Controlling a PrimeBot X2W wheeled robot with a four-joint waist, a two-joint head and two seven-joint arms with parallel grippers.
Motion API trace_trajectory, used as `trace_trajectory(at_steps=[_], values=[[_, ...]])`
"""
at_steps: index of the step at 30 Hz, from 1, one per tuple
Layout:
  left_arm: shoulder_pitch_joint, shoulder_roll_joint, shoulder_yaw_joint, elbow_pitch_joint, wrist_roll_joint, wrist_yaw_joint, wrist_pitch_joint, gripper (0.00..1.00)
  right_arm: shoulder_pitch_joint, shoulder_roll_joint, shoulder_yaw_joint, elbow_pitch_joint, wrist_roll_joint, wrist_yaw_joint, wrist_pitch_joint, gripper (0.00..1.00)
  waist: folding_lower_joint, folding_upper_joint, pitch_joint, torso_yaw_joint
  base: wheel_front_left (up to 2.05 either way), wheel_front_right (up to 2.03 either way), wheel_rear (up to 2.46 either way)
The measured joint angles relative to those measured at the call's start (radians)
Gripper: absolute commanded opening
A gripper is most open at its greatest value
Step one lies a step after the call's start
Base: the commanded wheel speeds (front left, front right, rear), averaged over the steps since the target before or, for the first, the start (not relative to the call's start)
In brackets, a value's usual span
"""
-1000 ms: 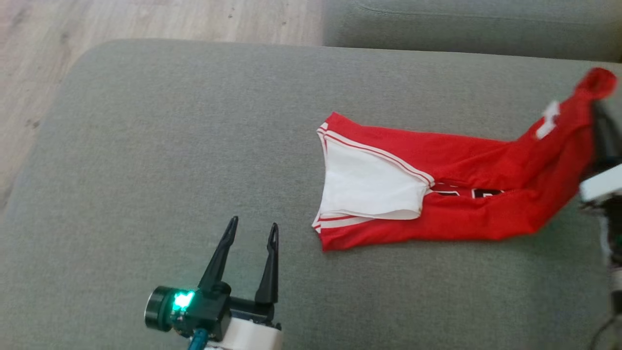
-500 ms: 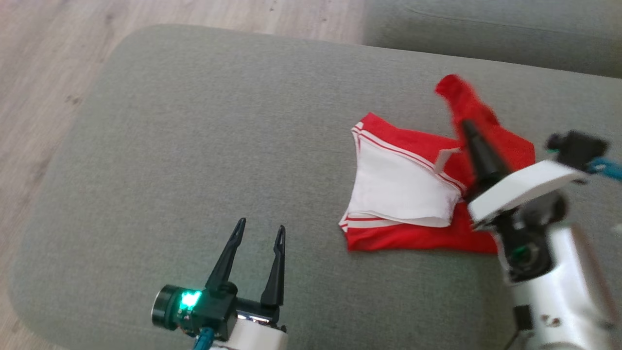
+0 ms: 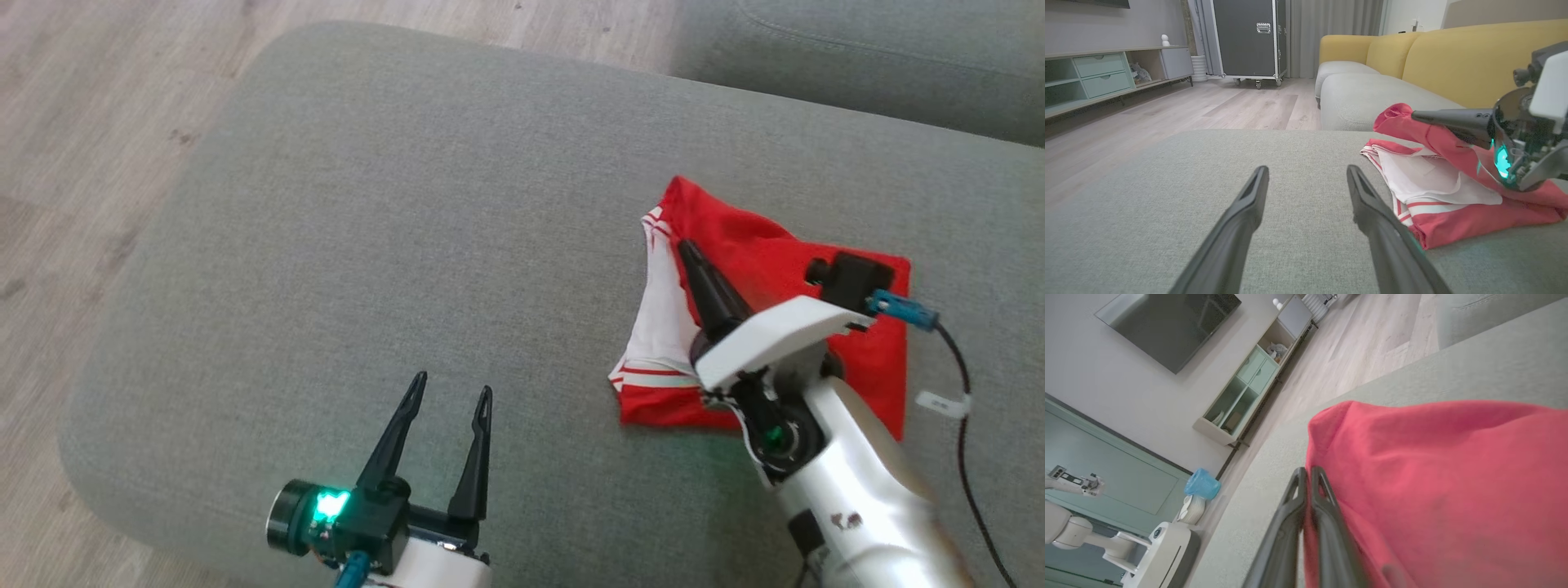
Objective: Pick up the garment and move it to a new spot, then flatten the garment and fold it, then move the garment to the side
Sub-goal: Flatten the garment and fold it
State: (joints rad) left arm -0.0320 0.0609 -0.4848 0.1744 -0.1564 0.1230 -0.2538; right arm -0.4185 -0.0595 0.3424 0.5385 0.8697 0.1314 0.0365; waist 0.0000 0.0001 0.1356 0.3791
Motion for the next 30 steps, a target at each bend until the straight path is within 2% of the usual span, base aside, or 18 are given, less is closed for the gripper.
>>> trace_trajectory(at_steps=[4, 5, 6, 7, 8, 9, 10, 15, 19, 23, 30], values=[[0.0, -0.002, 0.0, 0.001, 0.001, 0.0, 0.0, 1.0, -0.046, -0.001, 0.073, 0.071, 0.055, 0.0, -0.044, 0.0, 0.0, 0.0, 0.0, 0.01, 0.0, 0.0, 0.0], [0.0, -0.002, 0.0, 0.001, 0.001, 0.0, 0.0, 1.0, -0.054, -0.001, 0.091, 0.086, 0.067, 0.0, -0.051, 0.06, 0.0, 0.0, -0.001, 0.012, 0.0, 0.0, 0.0], [0.0, -0.002, 0.0, 0.001, 0.001, 0.0, 0.0, 1.0, -0.062, -0.001, 0.11, 0.101, 0.085, 0.0, -0.056, 0.16, 0.0, 0.0, 0.0, 0.012, 0.0, 0.0, 0.0], [0.0, -0.002, 0.0, 0.001, 0.001, 0.0, 0.0, 1.0, -0.069, -0.001, 0.129, 0.116, 0.101, 0.0, -0.063, 0.33, 0.0, 0.0, 0.0, 0.012, 0.0, 0.0, 0.0], [0.0, -0.003, 0.0, 0.001, 0.001, 0.0, 0.0, 1.0, -0.075, -0.001, 0.147, 0.13, 0.113, 0.0, -0.068, 0.69, 0.0, 0.0, 0.001, 0.011, 0.0, 0.0, 0.0], [0.0, -0.003, 0.001, 0.001, 0.001, 0.0, 0.0, 1.0, -0.081, -0.001, 0.168, 0.143, 0.123, 0.0, -0.073, 0.87, 0.0, 0.0, 0.001, 0.009, 0.0, 0.0, 0.0], [0.0, -0.003, 0.002, 0.001, 0.001, 0.0, 0.0, 1.0, -0.086, -0.001, 0.186, 0.153, 0.133, 0.0, -0.079, 1.0, 0.0, 0.0, 0.0, 0.005, 0.0, 0.0, 0.0], [0.0, -0.003, 0.009, 0.002, 0.001, 0.001, 0.0, 1.0, -0.089, -0.002, 0.274, 0.143, 0.184, 0.0, -0.111, 1.0, 0.0, 0.0, -0.009, -0.029, 0.0, 0.0, 0.0], [0.001, -0.004, 0.035, 0.002, 0.001, 0.002, 0.0, 1.0, -0.086, -0.002, 0.292, 0.082, 0.162, 0.0, -0.16, 1.0, 0.0, 0.0, -0.024, -0.071, 0.0, 0.0, 0.0], [0.013, -0.005, 0.061, -0.001, 0.0, 0.01, 0.0, 1.0, -0.066, -0.021, 0.255, 0.028, 0.02, 0.0, -0.225, 1.0, 0.0, 0.0, -0.047, -0.121, 0.0, 0.0, 0.0], [0.069, -0.004, 0.102, 0.0, -0.021, 0.01, 0.0, 1.0, 0.111, -0.134, 0.109, -0.118, -0.147, 0.0, -0.275, 1.0, -0.0001, 0.0, -0.117, -0.193, 0.0, 0.0, 0.0]])
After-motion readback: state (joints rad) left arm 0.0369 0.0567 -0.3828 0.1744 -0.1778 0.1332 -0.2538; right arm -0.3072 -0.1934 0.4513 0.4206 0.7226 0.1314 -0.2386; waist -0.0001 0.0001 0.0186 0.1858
